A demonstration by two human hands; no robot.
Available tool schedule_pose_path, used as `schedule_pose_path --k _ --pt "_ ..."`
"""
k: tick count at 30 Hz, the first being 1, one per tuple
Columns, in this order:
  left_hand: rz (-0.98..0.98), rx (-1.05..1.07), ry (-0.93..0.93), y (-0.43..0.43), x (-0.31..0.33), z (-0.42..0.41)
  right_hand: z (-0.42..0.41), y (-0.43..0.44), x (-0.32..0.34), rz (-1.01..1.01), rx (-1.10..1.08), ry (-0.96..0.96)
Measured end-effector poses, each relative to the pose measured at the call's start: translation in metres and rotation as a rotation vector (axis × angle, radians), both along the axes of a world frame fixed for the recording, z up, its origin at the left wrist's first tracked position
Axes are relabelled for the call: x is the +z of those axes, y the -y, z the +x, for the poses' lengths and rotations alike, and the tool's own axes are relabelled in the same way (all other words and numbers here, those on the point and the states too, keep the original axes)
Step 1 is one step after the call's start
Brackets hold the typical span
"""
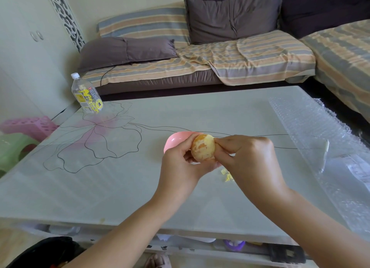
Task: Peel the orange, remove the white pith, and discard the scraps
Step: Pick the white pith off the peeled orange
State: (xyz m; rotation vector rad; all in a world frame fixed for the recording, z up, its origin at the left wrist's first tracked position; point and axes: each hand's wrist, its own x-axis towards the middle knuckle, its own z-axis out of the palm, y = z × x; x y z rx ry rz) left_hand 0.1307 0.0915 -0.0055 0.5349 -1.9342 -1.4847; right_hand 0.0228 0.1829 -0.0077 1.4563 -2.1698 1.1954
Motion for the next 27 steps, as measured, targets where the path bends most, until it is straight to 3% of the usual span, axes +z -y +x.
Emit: schedule_pose_path --k 15,20,24,27 --pt "-0.052 0.02 0.046 0.006 -0.002 -0.001 0.0 0.001 0.002 -0.061 0.051 0.251" --pt "-0.007 0.01 0.035 0.007 0.006 0.0 -0.008 -0.011 0.014 -0.026 0.22 0.455" --pt "-0.034 -0.124 0.125 0.007 0.008 0.0 -0.019 -0.019 0.017 0.171 0.341 0.376" --pt "-0.04 -0.173 0.184 0.008 0.007 -0.001 -0.021 -0.024 0.019 0.217 0.313 0.278"
